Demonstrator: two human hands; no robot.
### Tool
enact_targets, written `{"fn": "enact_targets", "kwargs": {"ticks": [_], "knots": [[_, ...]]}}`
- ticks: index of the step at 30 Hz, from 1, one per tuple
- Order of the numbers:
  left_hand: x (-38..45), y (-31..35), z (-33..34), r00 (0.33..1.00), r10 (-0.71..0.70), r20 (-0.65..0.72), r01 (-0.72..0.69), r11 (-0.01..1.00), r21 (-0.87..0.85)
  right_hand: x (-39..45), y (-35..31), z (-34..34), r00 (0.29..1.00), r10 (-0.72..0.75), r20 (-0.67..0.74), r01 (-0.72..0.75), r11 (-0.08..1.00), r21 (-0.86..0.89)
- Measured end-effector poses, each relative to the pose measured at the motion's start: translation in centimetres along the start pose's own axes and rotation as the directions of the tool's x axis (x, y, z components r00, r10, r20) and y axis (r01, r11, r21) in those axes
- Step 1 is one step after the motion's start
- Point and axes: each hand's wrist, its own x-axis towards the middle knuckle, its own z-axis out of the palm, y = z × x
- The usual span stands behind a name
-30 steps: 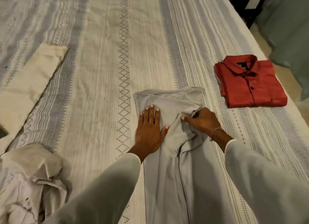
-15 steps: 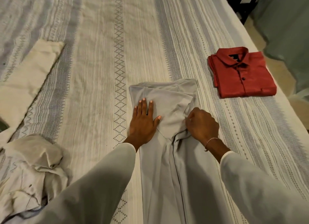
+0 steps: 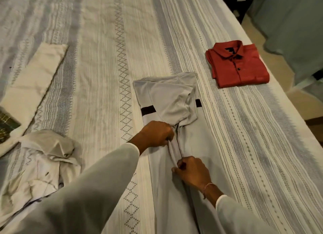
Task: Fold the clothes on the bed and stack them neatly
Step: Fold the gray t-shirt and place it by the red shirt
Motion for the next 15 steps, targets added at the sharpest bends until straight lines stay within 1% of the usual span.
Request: {"fn": "enact_targets", "kwargs": {"ticks": [2,4,5,8,10,12,15], "knots": [[0.0,0.5,0.2,0.998,-0.037,-0.048,0.036,0.999,-0.023,-0.8,0.3,0.0,1.000,0.020,-0.021,-0.018,0.997,0.079],[0.1,1.8,0.7,0.991,-0.081,-0.107,0.070,0.992,-0.106,-1.7,0.8,-0.2,0.994,0.063,-0.084,-0.054,0.993,0.107],[0.2,2.3,0.9,0.985,-0.108,-0.132,0.092,0.988,-0.125,-1.9,1.1,-0.2,0.992,0.083,-0.091,-0.073,0.991,0.108],[0.2,3.7,2.4,0.965,-0.168,-0.202,0.153,0.984,-0.087,-3.7,2.1,0.5,0.991,0.133,-0.004,-0.132,0.987,0.090],[0.0,4.3,3.5,0.954,-0.188,-0.233,0.173,0.981,-0.084,-4.6,2.6,0.8,0.990,0.133,0.036,-0.135,0.988,0.070],[-0.4,5.2,4.1,0.959,-0.180,-0.218,0.163,0.982,-0.094,-5.4,3.1,0.9,0.989,0.124,0.085,-0.127,0.991,0.039],[-0.8,6.4,4.4,0.975,-0.144,-0.170,0.134,0.989,-0.069,-6.8,4.0,1.2,0.973,0.114,0.203,-0.113,0.993,-0.014]]}}
